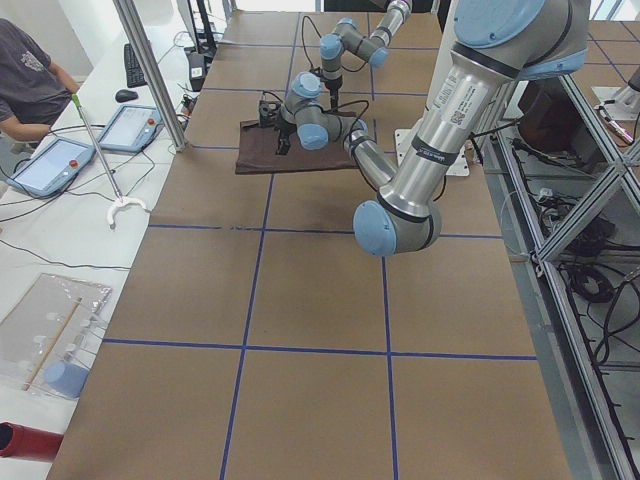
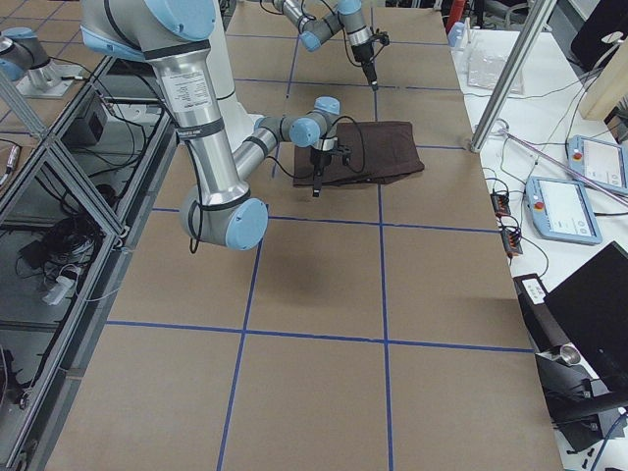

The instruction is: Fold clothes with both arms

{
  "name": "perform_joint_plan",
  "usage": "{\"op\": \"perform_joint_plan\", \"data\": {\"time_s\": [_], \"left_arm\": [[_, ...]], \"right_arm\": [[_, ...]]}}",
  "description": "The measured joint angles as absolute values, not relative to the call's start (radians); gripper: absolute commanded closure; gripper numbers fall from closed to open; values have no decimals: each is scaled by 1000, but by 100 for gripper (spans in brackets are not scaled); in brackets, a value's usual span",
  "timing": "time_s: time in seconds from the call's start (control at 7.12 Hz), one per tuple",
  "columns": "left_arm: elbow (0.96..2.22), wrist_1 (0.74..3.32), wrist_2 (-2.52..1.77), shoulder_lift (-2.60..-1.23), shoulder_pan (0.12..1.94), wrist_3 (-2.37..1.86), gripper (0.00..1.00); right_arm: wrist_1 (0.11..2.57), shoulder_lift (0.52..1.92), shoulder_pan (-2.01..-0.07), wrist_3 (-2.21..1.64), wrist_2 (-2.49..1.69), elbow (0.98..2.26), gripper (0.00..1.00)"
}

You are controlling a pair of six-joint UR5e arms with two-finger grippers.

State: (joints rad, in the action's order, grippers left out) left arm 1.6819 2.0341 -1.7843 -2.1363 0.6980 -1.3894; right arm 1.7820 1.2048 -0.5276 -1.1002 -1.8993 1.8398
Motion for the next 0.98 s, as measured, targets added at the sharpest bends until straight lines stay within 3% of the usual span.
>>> {"op": "perform_joint_plan", "data": {"time_s": [0.56,0.98], "left_arm": [[1694,2037,-1855,-2135,696,-1388,0],[1699,2044,-1868,-2136,593,-1568,0]], "right_arm": [[1757,1126,-585,-1105,-1899,1873,0],[1648,1100,-607,-1125,-1956,1885,0]]}}
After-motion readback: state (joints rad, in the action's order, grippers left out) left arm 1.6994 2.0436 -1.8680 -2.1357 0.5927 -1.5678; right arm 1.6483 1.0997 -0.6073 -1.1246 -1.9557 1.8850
